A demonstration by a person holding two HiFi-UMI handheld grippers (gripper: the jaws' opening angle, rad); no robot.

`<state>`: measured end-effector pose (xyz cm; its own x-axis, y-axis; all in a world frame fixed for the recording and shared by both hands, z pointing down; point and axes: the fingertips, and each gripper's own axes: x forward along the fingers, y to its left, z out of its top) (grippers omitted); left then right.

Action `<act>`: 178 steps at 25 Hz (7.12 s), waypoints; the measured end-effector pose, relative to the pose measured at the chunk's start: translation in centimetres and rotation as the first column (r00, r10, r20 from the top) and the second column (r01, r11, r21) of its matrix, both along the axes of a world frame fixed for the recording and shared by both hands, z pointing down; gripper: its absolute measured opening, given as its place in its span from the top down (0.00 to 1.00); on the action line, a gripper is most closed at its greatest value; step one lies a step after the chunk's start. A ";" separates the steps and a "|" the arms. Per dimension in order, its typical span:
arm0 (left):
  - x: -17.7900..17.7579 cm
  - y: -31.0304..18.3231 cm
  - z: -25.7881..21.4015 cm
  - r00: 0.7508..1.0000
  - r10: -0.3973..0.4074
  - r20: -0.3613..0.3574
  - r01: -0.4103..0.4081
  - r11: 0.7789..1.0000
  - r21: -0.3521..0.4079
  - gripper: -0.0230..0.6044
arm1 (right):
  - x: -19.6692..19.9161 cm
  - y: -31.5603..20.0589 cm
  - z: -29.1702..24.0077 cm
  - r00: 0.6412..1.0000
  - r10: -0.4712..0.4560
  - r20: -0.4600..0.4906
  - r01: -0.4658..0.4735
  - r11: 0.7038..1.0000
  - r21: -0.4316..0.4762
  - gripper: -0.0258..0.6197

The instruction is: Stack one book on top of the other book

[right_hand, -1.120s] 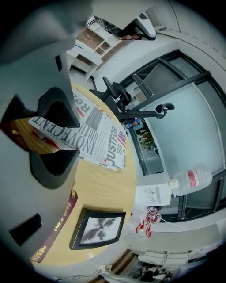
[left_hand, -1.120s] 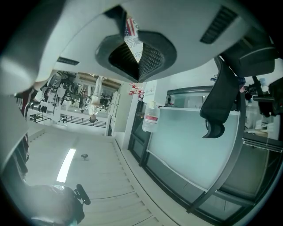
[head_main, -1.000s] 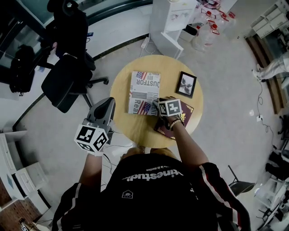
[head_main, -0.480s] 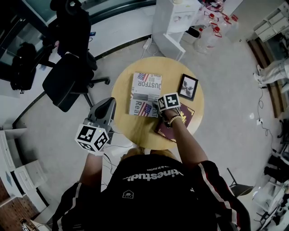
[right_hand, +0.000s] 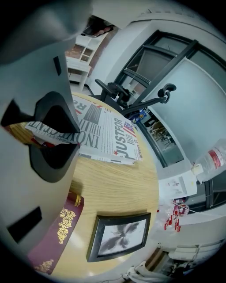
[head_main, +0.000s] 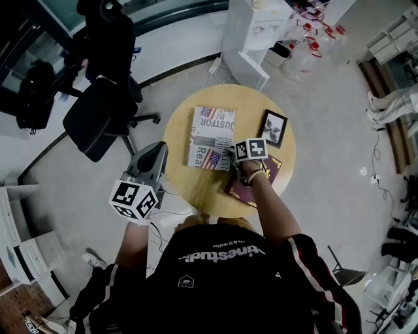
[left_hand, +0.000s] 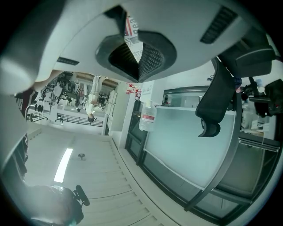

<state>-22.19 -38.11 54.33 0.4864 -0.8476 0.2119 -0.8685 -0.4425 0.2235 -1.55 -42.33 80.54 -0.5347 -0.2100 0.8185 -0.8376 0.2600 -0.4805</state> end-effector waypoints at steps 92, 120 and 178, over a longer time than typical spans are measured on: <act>11.9 8.7 -4.1 0.934 0.347 -0.089 -0.339 0.936 0.100 0.94 | 17.0 17.2 -8.1 0.673 0.654 0.347 -0.674 0.735 -0.078 0.91; 17.6 11.0 -5.9 0.955 0.296 -0.034 -0.291 0.951 0.106 0.94 | 20.8 18.5 -5.7 0.818 0.521 0.243 -0.549 0.833 0.062 0.86; 23.7 13.8 -21.7 0.957 0.290 0.005 -0.277 0.906 0.319 0.94 | 24.3 23.5 -48.8 0.956 0.275 0.104 -0.189 0.307 0.933 0.92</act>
